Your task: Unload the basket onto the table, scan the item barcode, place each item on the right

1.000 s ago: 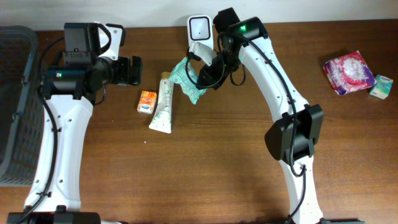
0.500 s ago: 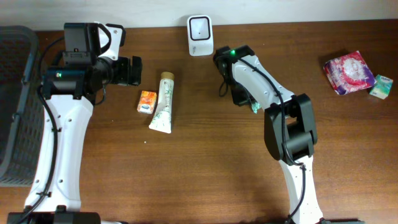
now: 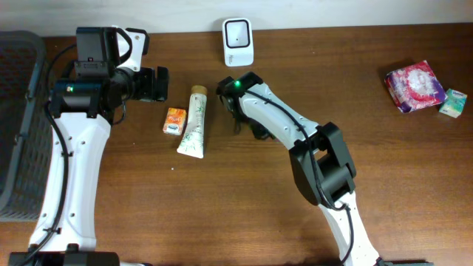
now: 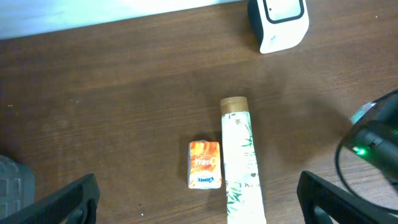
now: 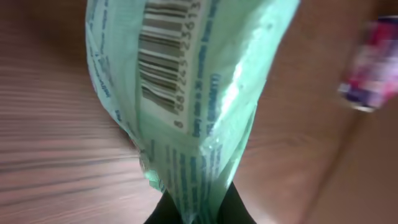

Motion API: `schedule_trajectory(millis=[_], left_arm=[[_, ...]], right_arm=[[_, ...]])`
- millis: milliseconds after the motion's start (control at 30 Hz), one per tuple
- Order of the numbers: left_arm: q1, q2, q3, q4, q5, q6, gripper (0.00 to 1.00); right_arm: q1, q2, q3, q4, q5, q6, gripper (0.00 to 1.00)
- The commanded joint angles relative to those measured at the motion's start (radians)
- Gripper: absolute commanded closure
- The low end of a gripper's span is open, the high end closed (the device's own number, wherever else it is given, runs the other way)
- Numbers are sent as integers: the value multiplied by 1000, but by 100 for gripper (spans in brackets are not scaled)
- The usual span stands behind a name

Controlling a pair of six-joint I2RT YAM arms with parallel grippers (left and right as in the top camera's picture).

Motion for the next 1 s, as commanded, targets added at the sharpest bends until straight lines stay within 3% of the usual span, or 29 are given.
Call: schedule_trajectory(millis=[0,100,133,167,200,267,433,567,633,700,833,967], left_arm=[[1,-4,9,1,1,-9,1],[1,-4,9,1,1,-9,1],[1,-4,9,1,1,-9,1],[1,-4,9,1,1,-9,1],[1,-4,9,1,1,-9,1],[1,-4,9,1,1,-9,1],[1,-4,9,1,1,-9,1],[1,-4,9,1,1,-9,1],[1,-4,9,1,1,-9,1],[1,-4,9,1,1,-9,1],[1,-4,9,1,1,-9,1],[1,-4,9,1,1,-9,1]], right_arm=[[-43,-13,6,-35,208,73,96],[-89,-13,-65,-1,207,145,96],[-101,-13,-115,31,178,144,92],[-102,-13,-154,50,137,144,76],[-92,-13,-155,56,82,144,67],[-69,-13,-155,70,-10,143,60],[34,-13,-35,62,-108,74,59],[-9,-13,196,-36,-216,49,58],[-89,-13,271,-31,-398,48,10],[-169,-13,276,-13,-475,48,1],[-304,-13,274,-13,-508,-135,1],[-344,-13,262,-12,-511,-149,1]])
